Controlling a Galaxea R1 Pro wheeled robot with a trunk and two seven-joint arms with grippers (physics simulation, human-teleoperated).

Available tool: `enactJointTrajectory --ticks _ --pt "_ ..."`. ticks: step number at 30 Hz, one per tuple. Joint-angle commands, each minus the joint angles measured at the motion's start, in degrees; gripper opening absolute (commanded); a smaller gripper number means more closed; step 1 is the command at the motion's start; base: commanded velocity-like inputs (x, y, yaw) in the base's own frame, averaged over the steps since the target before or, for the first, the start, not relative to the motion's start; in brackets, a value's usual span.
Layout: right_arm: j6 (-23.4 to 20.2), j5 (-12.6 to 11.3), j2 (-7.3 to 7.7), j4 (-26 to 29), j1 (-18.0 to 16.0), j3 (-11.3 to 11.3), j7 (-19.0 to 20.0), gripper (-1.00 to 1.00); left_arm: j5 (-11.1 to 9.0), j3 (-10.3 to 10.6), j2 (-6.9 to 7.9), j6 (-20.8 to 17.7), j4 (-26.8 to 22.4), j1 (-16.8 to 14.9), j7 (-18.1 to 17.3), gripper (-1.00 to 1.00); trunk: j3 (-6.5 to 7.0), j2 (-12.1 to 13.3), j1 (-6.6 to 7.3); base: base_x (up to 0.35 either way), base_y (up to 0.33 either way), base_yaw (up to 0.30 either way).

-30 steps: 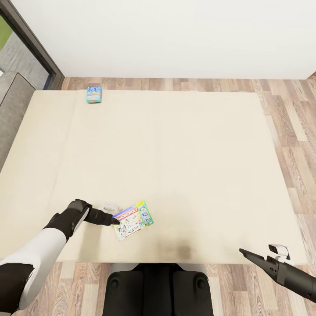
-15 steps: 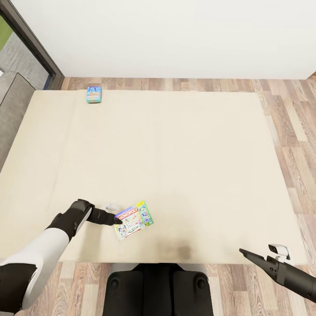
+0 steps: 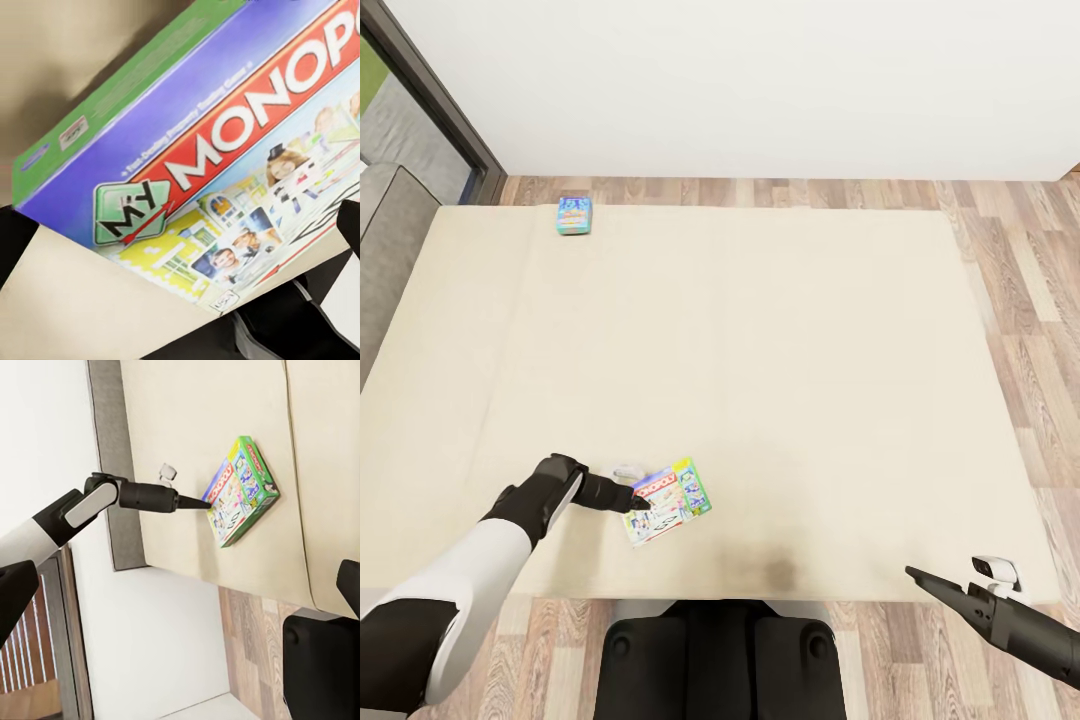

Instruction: Put all the toys in the child's room - the three board games (two on the bed and one on the table), the two jigsaw puzzles on the table, and the tennis ball on the table - inside the toy box on the table in the child's room.

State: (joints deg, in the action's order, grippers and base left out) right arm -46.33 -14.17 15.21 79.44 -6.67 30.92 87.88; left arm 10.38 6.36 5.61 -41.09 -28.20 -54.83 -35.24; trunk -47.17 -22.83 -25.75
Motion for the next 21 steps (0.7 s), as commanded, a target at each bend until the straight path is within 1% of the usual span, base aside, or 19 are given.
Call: enactJointTrajectory --ticks 1,4,14,16,21 --pt "-0.6 -0.1 0.03 0.0 0.0 0.0 0.2 1.00 0.6 0.1 0.00 0.0 -0.1 0.0 0.0 1.00 -0.06 -0.1 -0.03 0.000 0.000 0.000" --pt "-0.6 -0.1 0.07 0.0 0.0 0.0 0.2 1.00 0.5 -0.1 -0.05 0.0 -0.1 0.0 0.7 1.00 -0.06 -0.1 -0.03 0.000 0.000 0.000" --pt "-0.6 -0.1 0.08 0.0 0.0 0.1 0.2 1.00 0.5 -0.4 -0.07 0.1 -0.1 0.0 1.0 1.00 -0.06 -0.1 -0.03 0.000 0.000 0.000" --pt "-0.6 -0.1 0.08 0.0 0.0 0.0 0.2 1.00 0.5 -0.8 -0.07 0.1 -0.1 0.0 1.0 1.00 -0.06 -0.1 -0.03 0.000 0.000 0.000" --pt "-0.6 -0.1 0.08 0.0 0.0 0.1 0.2 1.00 0.5 -2.5 -0.07 0.2 -0.1 -0.1 1.0 1.00 -0.06 -0.1 -0.03 0.000 0.000 0.000"
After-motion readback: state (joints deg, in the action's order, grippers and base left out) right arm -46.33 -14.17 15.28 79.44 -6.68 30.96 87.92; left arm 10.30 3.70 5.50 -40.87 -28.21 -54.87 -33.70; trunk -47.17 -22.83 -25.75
